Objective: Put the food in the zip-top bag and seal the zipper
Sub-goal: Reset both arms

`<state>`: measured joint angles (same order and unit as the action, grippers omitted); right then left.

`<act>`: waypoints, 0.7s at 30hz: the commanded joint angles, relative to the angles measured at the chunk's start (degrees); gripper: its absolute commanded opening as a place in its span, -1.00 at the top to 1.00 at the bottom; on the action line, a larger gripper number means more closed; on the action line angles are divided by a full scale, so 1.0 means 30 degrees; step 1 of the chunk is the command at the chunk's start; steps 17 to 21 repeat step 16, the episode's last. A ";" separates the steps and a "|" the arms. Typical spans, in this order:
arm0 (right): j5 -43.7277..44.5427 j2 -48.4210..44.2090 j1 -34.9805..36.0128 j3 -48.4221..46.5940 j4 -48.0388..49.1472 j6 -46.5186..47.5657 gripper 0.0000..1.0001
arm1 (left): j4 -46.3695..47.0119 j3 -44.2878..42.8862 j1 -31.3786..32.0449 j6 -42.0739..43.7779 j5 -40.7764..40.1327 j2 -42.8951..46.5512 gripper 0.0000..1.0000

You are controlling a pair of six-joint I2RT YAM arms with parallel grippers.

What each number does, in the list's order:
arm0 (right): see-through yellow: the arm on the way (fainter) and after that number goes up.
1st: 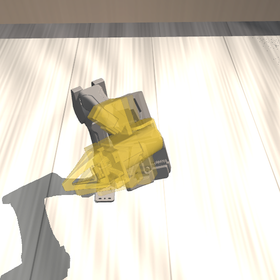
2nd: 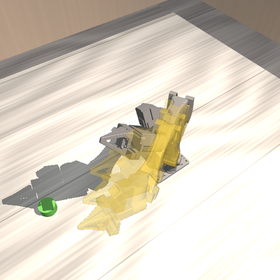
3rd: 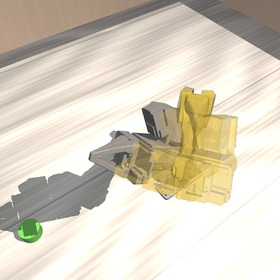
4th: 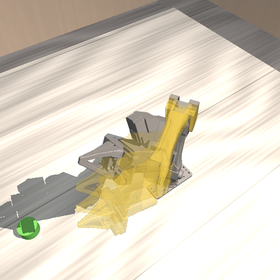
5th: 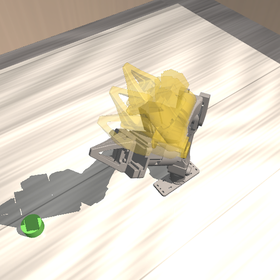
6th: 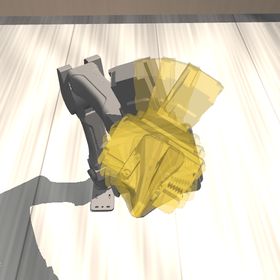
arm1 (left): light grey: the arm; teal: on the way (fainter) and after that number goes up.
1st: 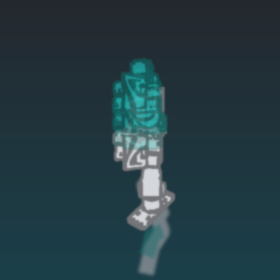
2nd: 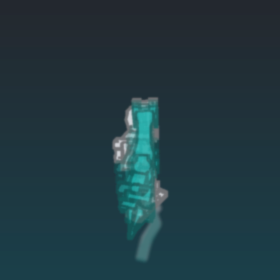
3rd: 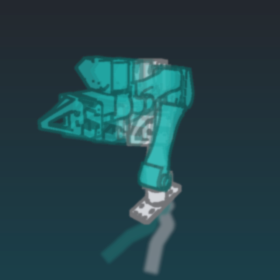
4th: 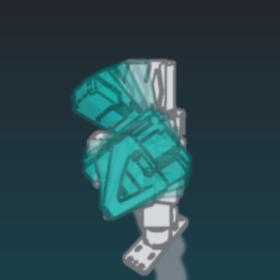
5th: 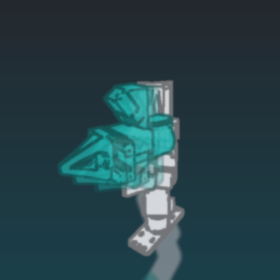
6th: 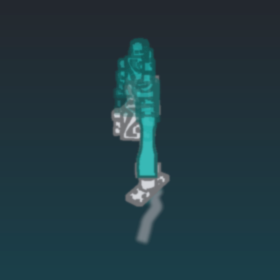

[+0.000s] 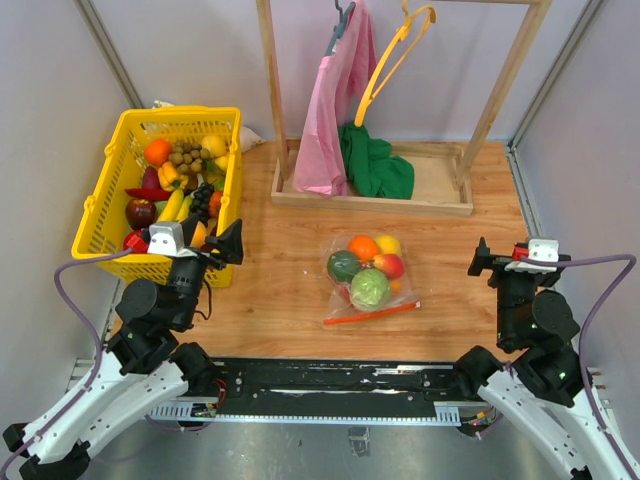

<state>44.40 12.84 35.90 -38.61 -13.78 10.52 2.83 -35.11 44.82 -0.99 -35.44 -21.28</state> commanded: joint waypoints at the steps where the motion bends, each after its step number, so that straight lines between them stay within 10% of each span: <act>1: 0.0799 -0.0467 -0.0354 0.0345 0.0256 -0.0026 -0.97 | 0.1195 -0.0041 0.0127 0.0662 -0.0753 0.0130 -0.99; 21: -0.0463 -0.0379 -0.0362 0.0377 0.0260 0.0227 -0.97 | 0.0961 -0.0055 0.0121 0.0419 -0.0290 -0.0126 -0.99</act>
